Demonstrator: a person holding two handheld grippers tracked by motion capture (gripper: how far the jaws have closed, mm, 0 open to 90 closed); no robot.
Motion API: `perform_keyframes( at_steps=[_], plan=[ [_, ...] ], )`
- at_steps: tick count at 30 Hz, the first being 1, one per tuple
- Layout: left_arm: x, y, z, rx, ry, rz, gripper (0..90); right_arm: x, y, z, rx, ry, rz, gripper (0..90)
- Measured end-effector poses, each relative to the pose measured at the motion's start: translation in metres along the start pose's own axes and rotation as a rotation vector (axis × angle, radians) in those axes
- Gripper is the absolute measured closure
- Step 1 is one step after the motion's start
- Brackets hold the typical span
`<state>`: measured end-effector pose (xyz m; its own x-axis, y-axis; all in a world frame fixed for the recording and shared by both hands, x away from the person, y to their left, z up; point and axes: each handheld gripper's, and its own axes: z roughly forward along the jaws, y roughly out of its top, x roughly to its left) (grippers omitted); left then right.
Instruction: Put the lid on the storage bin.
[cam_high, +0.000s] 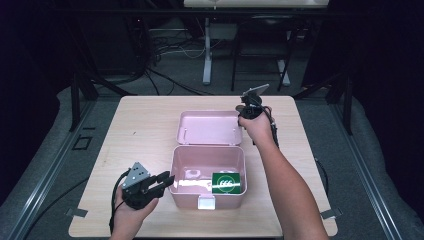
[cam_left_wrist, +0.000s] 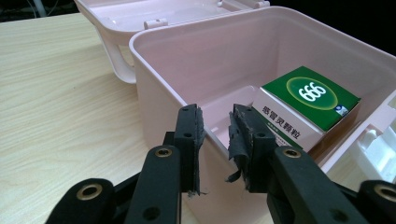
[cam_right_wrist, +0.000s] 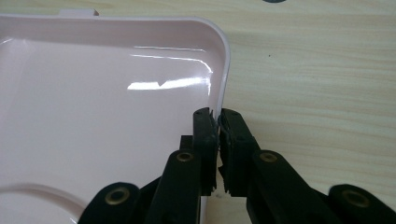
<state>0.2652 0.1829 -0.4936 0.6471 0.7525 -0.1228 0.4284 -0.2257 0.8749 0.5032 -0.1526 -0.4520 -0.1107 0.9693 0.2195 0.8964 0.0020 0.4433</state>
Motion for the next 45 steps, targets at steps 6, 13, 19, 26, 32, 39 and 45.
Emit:
perform_keyframes(
  at_steps=[6, 13, 19, 26, 32, 39, 45],
  plan=[
    [0.0, 0.0, 0.0, -0.002, -0.006, -0.002, 72.6, 0.003, 0.0, -0.01, -0.034, -0.009, -0.007, 86.9],
    [0.0, 0.0, 0.0, -0.002, -0.006, -0.004, 72.7, 0.006, -0.002, -0.021, -0.083, -0.003, -0.028, 87.4],
    [0.0, 0.0, 0.0, 0.002, -0.003, -0.005, 72.8, 0.006, -0.004, -0.033, -0.125, 0.013, -0.049, 87.6],
    [0.0, 0.0, 0.0, 0.002, -0.003, -0.007, 72.9, 0.006, -0.007, -0.043, -0.153, 0.037, -0.053, 87.9],
    [0.0, 0.0, 0.0, -0.004, -0.002, -0.011, 72.9, 0.007, -0.01, -0.054, -0.185, 0.055, -0.064, 88.1],
    [0.0, 0.0, 0.0, -0.006, 0.0, -0.01, 73.3, 0.01, -0.016, -0.066, -0.221, 0.058, -0.086, 88.3],
    [0.0, 0.0, 0.0, -0.004, -0.004, -0.01, 73.3, 0.013, -0.022, -0.076, -0.254, 0.055, -0.119, 88.4]
  ],
)
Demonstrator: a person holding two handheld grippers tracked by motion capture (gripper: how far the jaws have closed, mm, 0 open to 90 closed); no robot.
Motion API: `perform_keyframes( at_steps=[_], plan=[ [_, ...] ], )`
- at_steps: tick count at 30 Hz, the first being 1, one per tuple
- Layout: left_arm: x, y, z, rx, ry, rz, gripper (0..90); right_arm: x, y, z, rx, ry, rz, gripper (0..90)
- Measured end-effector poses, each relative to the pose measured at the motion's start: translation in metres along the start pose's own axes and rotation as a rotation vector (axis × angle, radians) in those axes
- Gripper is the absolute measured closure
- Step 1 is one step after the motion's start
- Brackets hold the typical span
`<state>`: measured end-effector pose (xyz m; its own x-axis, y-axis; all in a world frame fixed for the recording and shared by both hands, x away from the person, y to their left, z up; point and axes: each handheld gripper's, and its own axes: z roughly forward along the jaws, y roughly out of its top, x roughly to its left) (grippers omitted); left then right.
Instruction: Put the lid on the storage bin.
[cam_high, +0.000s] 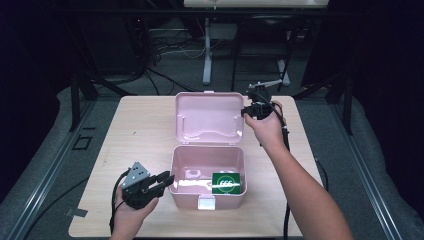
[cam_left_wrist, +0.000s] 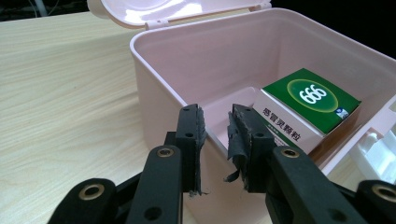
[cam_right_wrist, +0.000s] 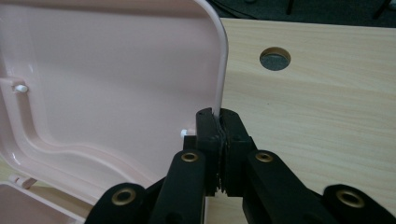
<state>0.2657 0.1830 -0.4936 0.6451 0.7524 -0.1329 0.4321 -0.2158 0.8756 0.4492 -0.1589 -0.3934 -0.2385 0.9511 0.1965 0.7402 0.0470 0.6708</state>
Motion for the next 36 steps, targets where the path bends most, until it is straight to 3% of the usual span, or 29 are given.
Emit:
perform_keyframes(
  at_steps=[9, 36],
  plan=[
    [0.0, 0.0, 0.0, -0.004, 0.001, -0.001, 73.3, 0.001, -0.006, -0.01, -0.041, 0.018, -0.01, 88.4],
    [-0.001, 0.001, 0.0, 0.006, 0.01, -0.004, 73.7, 0.012, -0.04, -0.046, -0.201, 0.025, -0.132, 88.3]
  ],
)
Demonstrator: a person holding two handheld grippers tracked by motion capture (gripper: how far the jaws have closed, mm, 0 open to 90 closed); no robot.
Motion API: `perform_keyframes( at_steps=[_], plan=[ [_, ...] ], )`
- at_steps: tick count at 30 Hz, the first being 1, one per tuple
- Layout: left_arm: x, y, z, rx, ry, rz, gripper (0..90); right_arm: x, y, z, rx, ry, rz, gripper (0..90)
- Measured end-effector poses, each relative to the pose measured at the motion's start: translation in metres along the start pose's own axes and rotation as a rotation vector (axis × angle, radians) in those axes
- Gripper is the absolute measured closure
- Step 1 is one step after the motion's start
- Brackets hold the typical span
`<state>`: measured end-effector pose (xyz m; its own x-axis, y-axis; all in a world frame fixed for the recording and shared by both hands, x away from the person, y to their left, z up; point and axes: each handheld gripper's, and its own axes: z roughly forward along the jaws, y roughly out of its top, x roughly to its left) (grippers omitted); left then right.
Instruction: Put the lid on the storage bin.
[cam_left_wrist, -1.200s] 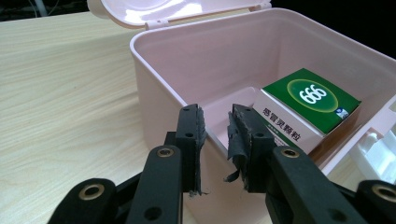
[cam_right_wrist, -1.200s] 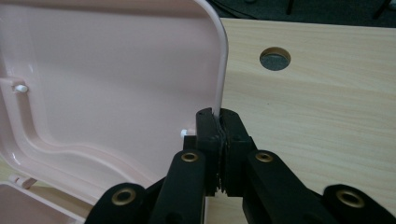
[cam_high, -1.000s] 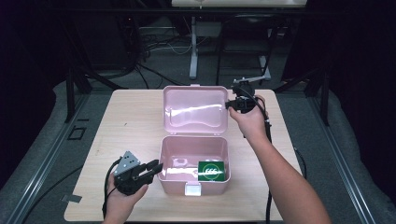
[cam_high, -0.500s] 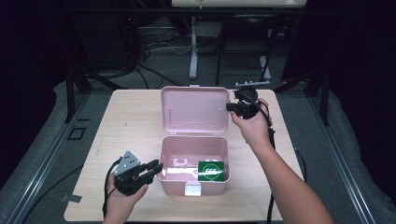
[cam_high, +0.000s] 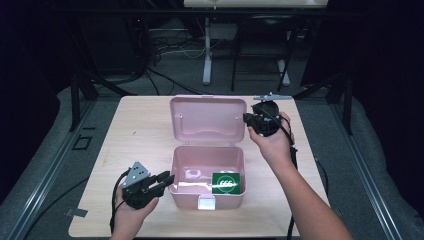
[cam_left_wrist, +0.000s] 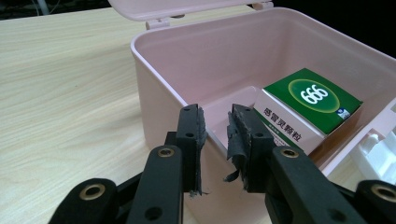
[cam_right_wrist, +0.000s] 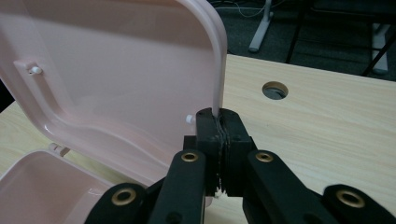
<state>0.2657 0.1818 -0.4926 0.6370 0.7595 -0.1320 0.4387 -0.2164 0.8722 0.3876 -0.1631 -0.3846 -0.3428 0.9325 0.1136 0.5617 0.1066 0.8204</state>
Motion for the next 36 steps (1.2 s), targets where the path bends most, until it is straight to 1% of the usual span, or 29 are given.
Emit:
perform_keyframes(
  at_steps=[1, 2, 4, 7, 9, 13, 17, 18, 19, 22, 23, 25, 29, 30, 33, 36],
  plan=[
    [0.0, 0.0, 0.0, -0.001, 0.002, 0.0, 73.8, 0.0, -0.002, -0.002, -0.011, 0.002, -0.007, 88.2],
    [0.0, 0.0, 0.0, -0.002, 0.003, -0.001, 73.8, 0.001, -0.003, -0.003, -0.017, 0.006, -0.003, 88.2],
    [0.0, 0.0, 0.0, 0.001, 0.001, -0.002, 73.8, 0.001, -0.005, -0.005, -0.019, 0.008, -0.009, 88.2],
    [0.0, 0.0, 0.0, 0.002, 0.003, -0.001, 74.0, 0.002, -0.011, -0.01, -0.052, 0.011, -0.022, 88.1],
    [0.0, 0.0, 0.0, -0.001, 0.004, -0.002, 74.1, 0.002, -0.012, -0.011, -0.057, 0.011, -0.024, 88.1],
    [0.0, 0.0, 0.0, 0.002, 0.006, -0.001, 74.1, 0.008, -0.018, -0.018, -0.073, -0.009, -0.058, 88.0],
    [-0.001, 0.0, 0.0, 0.001, 0.009, 0.0, 74.2, 0.009, -0.025, -0.02, -0.108, -0.008, -0.057, 88.0],
    [-0.001, 0.0, 0.0, 0.001, 0.009, 0.0, 74.2, 0.009, -0.025, -0.02, -0.108, -0.008, -0.057, 88.0],
    [-0.001, 0.0, 0.0, 0.002, 0.009, 0.0, 74.2, 0.01, -0.028, -0.021, -0.125, -0.009, -0.058, 88.0],
    [-0.001, 0.0, 0.0, 0.002, 0.01, 0.0, 74.2, 0.012, -0.03, -0.022, -0.132, -0.016, -0.063, 88.1],
    [-0.001, 0.0, 0.0, 0.005, 0.009, -0.001, 74.2, 0.013, -0.03, -0.022, -0.136, -0.021, -0.071, 88.1],
    [-0.001, 0.0, -0.001, 0.008, 0.008, -0.002, 74.1, 0.013, -0.034, -0.023, -0.155, -0.014, -0.069, 88.0],
    [-0.002, 0.0, -0.001, 0.005, 0.01, -0.001, 74.1, 0.013, -0.037, -0.025, -0.169, -0.009, -0.071, 87.9],
    [-0.002, 0.0, -0.001, 0.002, 0.013, -0.003, 74.1, 0.014, -0.041, -0.026, -0.182, -0.009, -0.074, 87.7],
    [-0.002, 0.0, -0.002, 0.002, 0.013, -0.003, 74.1, 0.015, -0.043, -0.029, -0.185, -0.005, -0.085, 87.6],
    [-0.002, 0.0, -0.002, 0.002, 0.012, -0.004, 74.0, 0.016, -0.046, -0.03, -0.194, -0.002, -0.083, 87.4]
  ],
)
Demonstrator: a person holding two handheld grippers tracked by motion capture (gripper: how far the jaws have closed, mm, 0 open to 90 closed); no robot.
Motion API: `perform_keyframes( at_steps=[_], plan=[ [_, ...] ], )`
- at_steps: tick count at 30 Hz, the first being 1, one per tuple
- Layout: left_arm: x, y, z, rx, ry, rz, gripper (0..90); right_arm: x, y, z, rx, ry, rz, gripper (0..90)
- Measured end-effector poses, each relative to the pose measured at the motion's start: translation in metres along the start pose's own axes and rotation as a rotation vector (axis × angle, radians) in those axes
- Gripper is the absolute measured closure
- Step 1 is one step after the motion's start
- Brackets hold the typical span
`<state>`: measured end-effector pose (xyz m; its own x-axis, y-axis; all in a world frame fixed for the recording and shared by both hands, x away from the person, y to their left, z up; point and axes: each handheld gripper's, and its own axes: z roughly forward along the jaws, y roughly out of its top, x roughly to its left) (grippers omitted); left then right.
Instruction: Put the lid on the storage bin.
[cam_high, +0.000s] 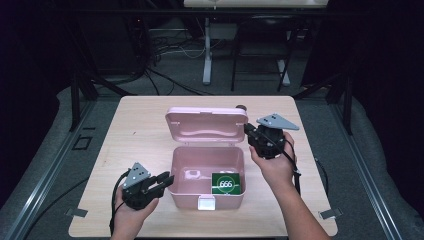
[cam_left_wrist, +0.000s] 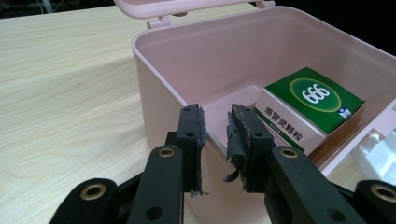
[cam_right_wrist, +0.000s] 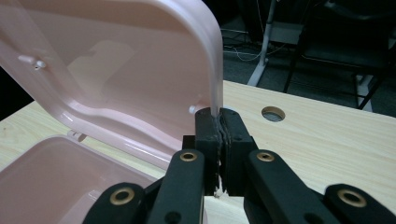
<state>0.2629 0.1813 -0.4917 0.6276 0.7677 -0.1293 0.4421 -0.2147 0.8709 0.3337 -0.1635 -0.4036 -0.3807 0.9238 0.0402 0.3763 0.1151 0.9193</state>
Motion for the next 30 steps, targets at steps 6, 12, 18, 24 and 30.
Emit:
perform_keyframes(
  at_steps=[6, 12, 18, 24, 30],
  plan=[
    [0.0, 0.0, 0.0, 0.002, -0.002, -0.001, 74.0, -0.002, -0.008, -0.008, -0.012, 0.041, 0.052, 86.3],
    [0.001, -0.001, 0.0, 0.0, -0.008, -0.01, 73.6, -0.002, -0.012, -0.013, -0.013, 0.054, 0.068, 86.3],
    [0.003, 0.002, -0.002, -0.009, -0.016, -0.022, 71.8, -0.001, -0.015, -0.015, -0.024, 0.051, 0.059, 86.6],
    [0.007, 0.014, -0.007, -0.042, 0.004, -0.019, 67.2, 0.001, -0.018, -0.017, -0.031, 0.043, 0.05, 86.7],
    [0.01, 0.031, -0.013, -0.062, 0.012, -0.006, 65.0, 0.003, -0.021, -0.02, -0.035, 0.043, 0.042, 86.7]
  ],
)
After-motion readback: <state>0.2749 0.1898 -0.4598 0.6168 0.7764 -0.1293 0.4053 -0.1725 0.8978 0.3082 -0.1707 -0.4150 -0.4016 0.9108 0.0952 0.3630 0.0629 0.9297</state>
